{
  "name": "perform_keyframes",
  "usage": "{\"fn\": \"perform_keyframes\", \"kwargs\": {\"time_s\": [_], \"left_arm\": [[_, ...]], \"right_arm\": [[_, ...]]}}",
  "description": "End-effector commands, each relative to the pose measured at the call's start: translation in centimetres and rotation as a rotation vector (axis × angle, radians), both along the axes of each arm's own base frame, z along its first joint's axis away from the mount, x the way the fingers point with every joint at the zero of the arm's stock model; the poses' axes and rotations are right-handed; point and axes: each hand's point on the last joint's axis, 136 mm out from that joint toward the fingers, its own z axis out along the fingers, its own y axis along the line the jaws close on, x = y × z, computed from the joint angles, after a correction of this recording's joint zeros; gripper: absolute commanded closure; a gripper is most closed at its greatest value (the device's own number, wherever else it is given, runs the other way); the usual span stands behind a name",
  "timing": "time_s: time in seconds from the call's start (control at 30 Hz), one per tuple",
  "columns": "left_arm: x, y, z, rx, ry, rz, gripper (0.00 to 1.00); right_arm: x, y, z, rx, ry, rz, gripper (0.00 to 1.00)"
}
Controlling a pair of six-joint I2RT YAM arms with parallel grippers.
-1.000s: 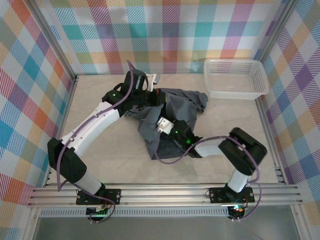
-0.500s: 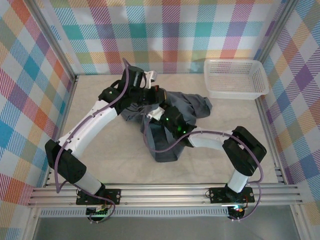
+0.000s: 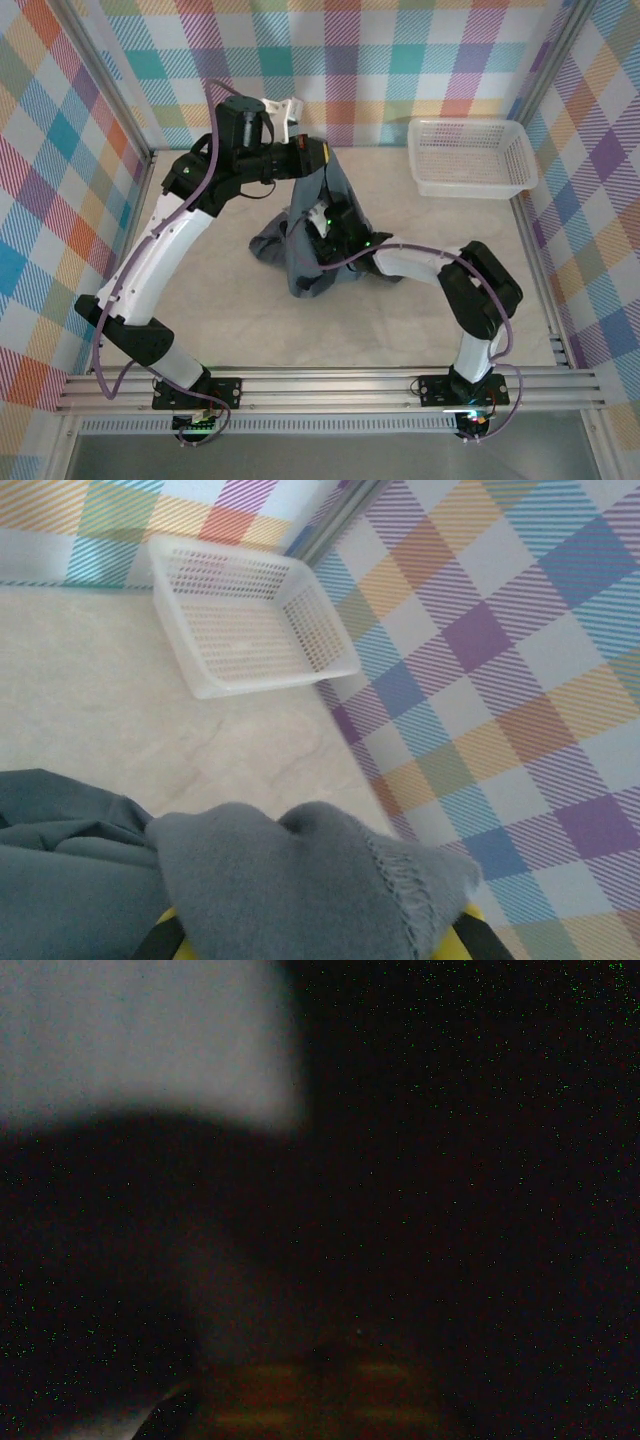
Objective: Fold the inside-out t-shirt
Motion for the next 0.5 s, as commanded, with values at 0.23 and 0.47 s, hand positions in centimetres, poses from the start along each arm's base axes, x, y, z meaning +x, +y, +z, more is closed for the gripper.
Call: {"fn": "perform_keyframes", "kwargs": {"time_s": [0.23, 0.47], "left_arm": [[-2.0, -1.3, 4.5, -0.095, -0.078, -0.113, 1.0], [-3.3, -4.5, 7.0, -0.138, -0.119, -0.228, 1.0]], "right_arm": [[1.5, 2.0, -1.6, 0.227, 0.4, -0.094, 1.0], [2.8, 1.6, 0.4, 0.282, 0.505, -0.241, 1.0]]}}
